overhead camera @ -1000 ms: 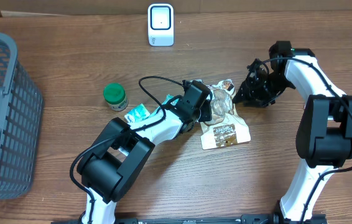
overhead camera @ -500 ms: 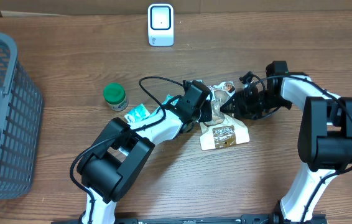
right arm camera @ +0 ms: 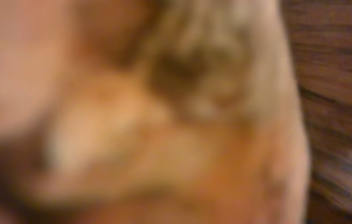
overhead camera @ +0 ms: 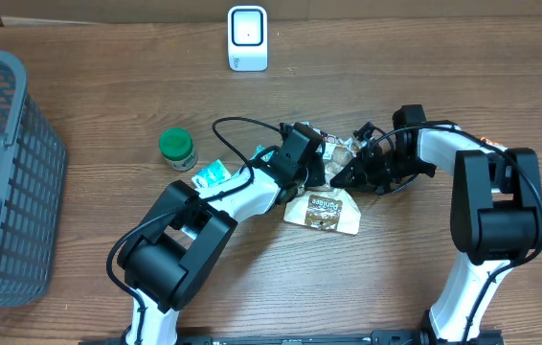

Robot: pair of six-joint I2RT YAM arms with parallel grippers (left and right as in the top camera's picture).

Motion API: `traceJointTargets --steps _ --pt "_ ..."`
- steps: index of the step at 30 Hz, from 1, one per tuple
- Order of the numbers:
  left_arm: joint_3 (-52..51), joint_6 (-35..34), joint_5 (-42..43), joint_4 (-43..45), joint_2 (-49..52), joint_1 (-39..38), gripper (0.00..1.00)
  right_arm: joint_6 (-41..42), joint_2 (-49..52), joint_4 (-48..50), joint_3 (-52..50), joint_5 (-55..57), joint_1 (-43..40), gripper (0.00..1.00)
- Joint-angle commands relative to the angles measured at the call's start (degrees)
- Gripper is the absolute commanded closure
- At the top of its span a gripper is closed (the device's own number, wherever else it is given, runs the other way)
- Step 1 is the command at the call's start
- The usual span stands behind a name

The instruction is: Scan the item barcode

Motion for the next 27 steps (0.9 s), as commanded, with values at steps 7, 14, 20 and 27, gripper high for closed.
traceJointTargets --steps 7,14,20,27 --pt "-0.2 -0.4 0.8 -0.9 2.4 -0.4 0.96 1.7 1.1 -0.1 -0.5 1.5 -7.8 0.95" --pt "0.3 0.7 0.8 -0.5 1.7 0.0 0.96 0.6 0.8 -4.5 2.6 -0.3 -9.5 0.96" --pt "7.1 10.8 1.8 -15.6 -10.5 5.3 0.96 -10.3 -2.8 -19.3 10.9 -7.4 -9.2 0.96" --pt "19.2 18.1 5.8 -39.6 -25.6 18.1 0.9 -15.2 -11.0 -28.0 16.7 -8.6 -7.0 0.96"
